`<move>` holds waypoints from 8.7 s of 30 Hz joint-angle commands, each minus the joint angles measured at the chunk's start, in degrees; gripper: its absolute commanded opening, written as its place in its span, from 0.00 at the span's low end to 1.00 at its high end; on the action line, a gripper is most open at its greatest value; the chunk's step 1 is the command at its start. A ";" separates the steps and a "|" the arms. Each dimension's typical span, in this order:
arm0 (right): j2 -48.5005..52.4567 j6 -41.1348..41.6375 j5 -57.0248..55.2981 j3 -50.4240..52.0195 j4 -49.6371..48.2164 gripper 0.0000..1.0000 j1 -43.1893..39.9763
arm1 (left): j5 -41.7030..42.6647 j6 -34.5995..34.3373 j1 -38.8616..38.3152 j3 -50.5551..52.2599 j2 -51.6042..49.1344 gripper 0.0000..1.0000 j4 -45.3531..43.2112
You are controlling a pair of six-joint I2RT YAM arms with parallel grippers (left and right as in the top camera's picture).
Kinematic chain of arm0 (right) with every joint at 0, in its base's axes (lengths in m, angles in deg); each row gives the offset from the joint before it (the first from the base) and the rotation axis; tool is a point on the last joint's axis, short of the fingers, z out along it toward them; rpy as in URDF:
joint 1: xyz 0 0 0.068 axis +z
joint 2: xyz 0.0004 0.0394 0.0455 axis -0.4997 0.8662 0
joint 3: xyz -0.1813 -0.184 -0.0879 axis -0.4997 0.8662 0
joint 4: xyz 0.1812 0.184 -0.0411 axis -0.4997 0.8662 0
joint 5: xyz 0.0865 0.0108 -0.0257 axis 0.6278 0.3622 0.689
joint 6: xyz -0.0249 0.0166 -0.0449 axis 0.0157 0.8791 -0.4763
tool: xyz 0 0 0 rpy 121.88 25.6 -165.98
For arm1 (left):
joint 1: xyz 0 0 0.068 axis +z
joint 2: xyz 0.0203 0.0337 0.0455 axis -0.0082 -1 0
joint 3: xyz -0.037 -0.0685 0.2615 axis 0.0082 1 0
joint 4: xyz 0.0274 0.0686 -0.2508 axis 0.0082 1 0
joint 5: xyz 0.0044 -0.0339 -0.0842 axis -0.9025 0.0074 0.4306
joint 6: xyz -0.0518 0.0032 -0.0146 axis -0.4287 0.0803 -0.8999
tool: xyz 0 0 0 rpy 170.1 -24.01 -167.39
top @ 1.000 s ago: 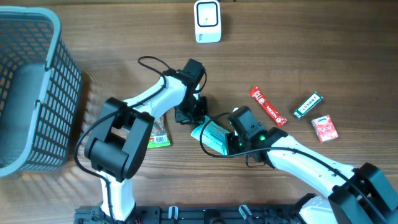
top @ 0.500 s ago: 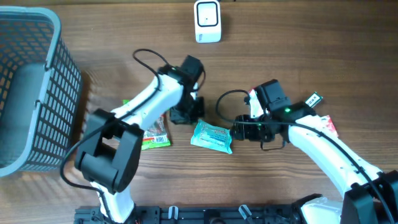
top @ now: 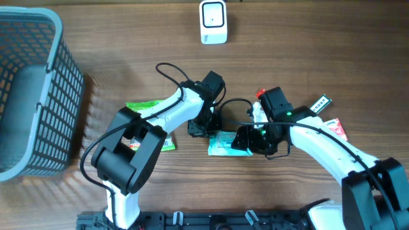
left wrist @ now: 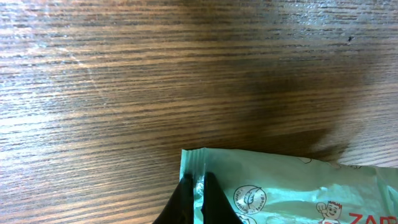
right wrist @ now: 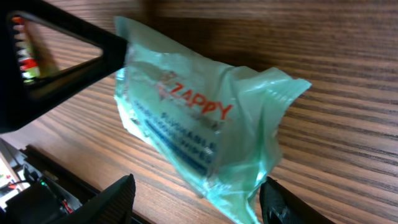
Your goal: Scan the item barcode
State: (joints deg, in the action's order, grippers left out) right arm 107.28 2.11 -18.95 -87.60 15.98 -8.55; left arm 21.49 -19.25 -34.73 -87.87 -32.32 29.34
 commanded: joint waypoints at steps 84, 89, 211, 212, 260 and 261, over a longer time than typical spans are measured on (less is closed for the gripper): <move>17.70 -11.37 -51.39 -22.91 12.24 0.46 32.70 | -20.81 5.75 19.45 1.03 31.52 1.00 3.91; 10.47 -12.28 -43.25 -24.20 11.50 0.75 27.58 | -20.81 5.75 19.45 1.03 31.52 1.00 3.91; -2.40 21.29 -40.83 -16.02 15.56 0.77 12.61 | -20.81 5.75 19.45 1.03 31.52 1.00 3.91; -2.40 22.29 -40.83 -14.21 13.97 0.78 12.61 | -20.81 5.75 19.45 1.03 31.52 1.00 3.91; -10.03 4.20 -26.45 -0.24 2.84 0.04 12.46 | -20.81 5.75 19.45 1.03 31.52 1.00 3.91; -9.75 6.51 -27.10 1.31 2.19 0.04 12.44 | -20.81 5.75 19.45 1.03 31.52 1.00 3.91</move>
State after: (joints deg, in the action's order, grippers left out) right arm 96.35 -0.36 -47.61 -89.13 18.26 4.08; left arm 1.22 -14.20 -15.47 -86.84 -1.48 33.34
